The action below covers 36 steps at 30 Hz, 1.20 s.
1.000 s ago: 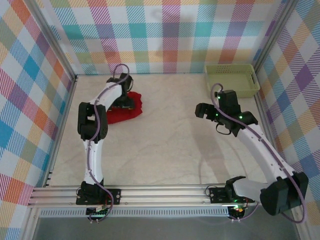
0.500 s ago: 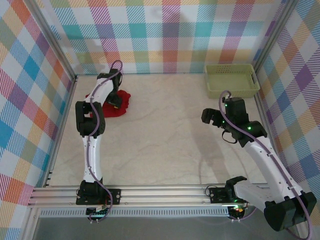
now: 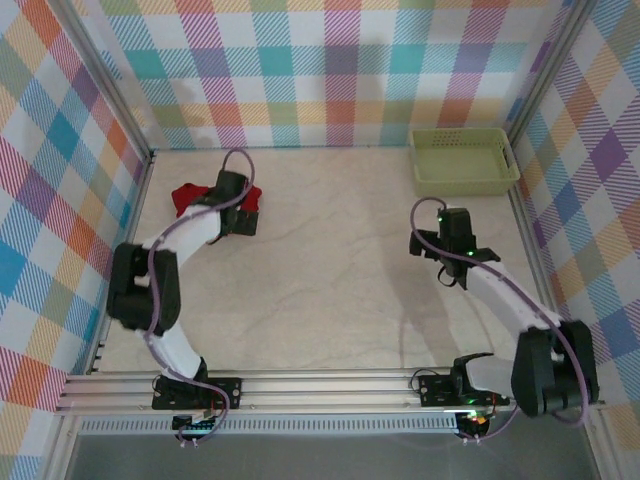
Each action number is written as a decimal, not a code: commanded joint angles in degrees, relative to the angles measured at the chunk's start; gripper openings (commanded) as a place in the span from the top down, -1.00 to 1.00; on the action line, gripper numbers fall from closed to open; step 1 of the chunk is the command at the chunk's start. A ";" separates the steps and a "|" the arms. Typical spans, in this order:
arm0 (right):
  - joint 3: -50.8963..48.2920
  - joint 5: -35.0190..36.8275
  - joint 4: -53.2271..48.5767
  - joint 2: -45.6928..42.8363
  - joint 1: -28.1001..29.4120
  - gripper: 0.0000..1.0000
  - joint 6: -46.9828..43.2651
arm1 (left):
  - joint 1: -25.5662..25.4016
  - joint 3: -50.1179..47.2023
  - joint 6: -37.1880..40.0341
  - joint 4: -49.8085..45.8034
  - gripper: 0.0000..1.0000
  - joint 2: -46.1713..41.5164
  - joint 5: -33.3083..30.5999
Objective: Fold the inside-out t-shirt
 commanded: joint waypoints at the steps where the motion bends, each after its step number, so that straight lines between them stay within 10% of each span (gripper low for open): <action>1: -4.90 3.18 21.84 5.05 -0.78 -0.99 -7.17 | 0.61 -13.40 -1.27 27.27 -1.00 -4.81 1.71; 14: -16.16 -18.38 59.01 16.02 -10.97 -0.99 -10.74 | 4.74 -28.63 0.50 44.20 -1.00 -14.69 9.66; 36: -15.36 -17.42 55.99 15.33 -11.35 -0.99 -10.06 | 7.84 -39.83 -3.47 64.26 -1.00 -6.73 14.21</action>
